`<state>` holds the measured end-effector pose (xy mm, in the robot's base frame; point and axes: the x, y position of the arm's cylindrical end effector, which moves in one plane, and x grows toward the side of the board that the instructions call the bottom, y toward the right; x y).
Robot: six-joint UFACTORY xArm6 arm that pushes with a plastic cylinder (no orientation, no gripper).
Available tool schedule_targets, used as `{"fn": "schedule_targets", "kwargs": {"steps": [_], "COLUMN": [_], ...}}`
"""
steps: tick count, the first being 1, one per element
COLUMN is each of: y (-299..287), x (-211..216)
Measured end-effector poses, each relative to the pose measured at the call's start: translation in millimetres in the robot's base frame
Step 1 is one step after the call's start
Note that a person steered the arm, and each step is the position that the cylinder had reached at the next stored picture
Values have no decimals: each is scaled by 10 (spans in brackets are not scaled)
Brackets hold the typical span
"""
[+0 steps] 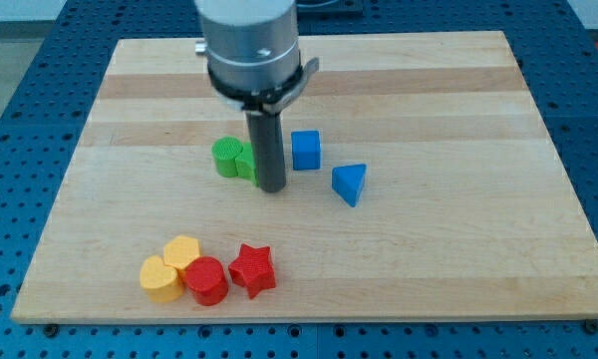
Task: Move the green blocks closer to the blue cube
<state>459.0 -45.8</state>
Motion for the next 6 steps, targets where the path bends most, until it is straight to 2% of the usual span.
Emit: {"fn": "schedule_targets", "kwargs": {"steps": [1, 3, 4, 5, 6], "y": [-194, -1576, -1574, -1229, -553], "x": [93, -134, -483, -628, -360]}}
